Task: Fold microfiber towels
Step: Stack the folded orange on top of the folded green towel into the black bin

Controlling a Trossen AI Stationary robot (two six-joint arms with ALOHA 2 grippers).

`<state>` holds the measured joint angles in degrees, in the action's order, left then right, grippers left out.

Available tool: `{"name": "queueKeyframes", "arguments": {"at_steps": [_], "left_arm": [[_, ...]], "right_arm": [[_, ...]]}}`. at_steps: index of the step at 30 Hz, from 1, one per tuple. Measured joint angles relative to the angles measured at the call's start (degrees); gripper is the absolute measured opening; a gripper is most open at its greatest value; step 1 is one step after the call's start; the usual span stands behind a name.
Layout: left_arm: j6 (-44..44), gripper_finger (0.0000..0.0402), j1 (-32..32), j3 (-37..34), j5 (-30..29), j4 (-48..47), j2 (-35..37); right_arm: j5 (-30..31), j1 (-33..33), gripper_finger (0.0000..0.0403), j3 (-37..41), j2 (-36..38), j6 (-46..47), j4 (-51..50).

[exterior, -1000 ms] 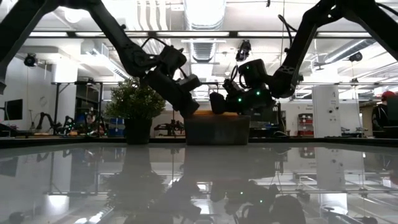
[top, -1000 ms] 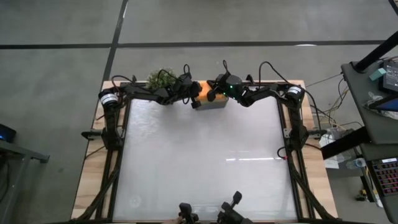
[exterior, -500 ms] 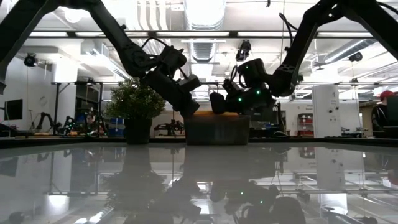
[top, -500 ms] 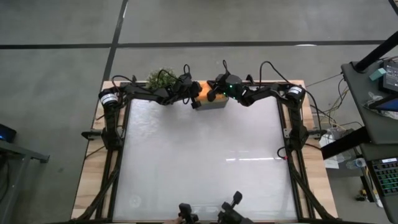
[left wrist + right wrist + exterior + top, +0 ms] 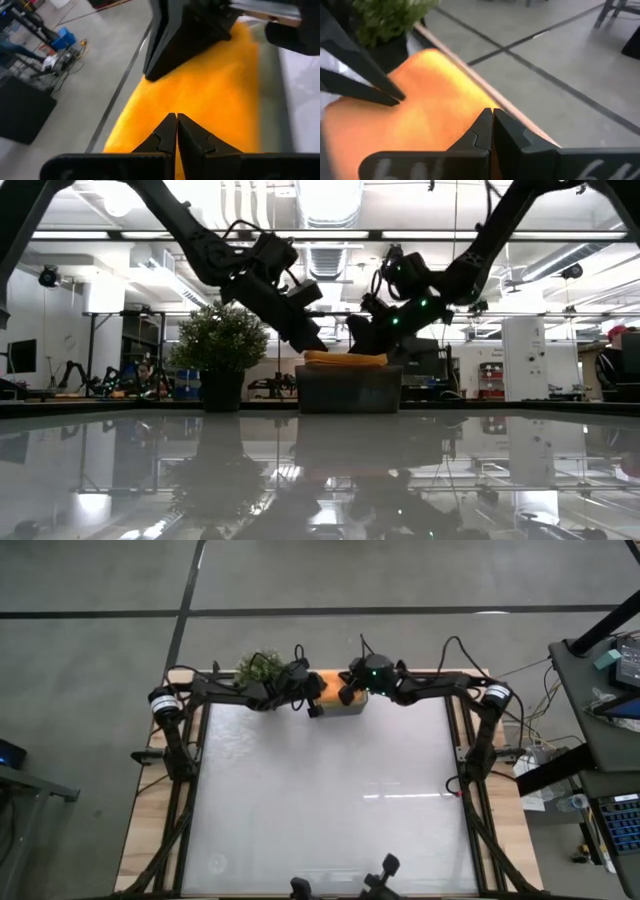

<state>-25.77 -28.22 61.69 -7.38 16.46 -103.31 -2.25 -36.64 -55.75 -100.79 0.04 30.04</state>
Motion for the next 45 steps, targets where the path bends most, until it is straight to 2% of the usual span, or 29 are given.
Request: {"name": "queueKeyframes", "arguments": {"at_steps": [10, 14, 18, 28, 39, 45], "left_arm": [[-1.8, 0.0, 2.0, 0.0, 0.4, -3.2, 0.2], [-1.8, 0.0, 2.0, 0.0, 0.4, -6.1, 0.2], [-1.6, 0.0, 2.0, 0.0, 1.0, -6.4, -0.2], [-1.5, 0.0, 2.0, 0.0, 1.2, -6.5, -0.6], [-2.0, 0.0, 2.0, 0.1, 0.9, -7.5, 4.2], [-3.1, 0.0, 0.8, 0.2, 0.9, 0.3, 4.0]], "right_arm": [[-1.8, 0.0, 0.0009, 0.0, 9.7, -5.0, -16.0], [-7.4, 0.0, 0.0009, 0.0, 11.4, -4.8, -20.3], [-11.9, 0.1, 0.0009, 0.6, 10.0, -3.6, -20.3], [-11.0, -1.9, 0.0009, 1.2, 5.7, -3.0, -21.1], [-10.0, -2.2, 0.0009, 0.3, 11.2, -3.9, -22.7], [-6.3, -2.9, 0.0009, -0.5, 10.4, -5.6, -18.7]]}}
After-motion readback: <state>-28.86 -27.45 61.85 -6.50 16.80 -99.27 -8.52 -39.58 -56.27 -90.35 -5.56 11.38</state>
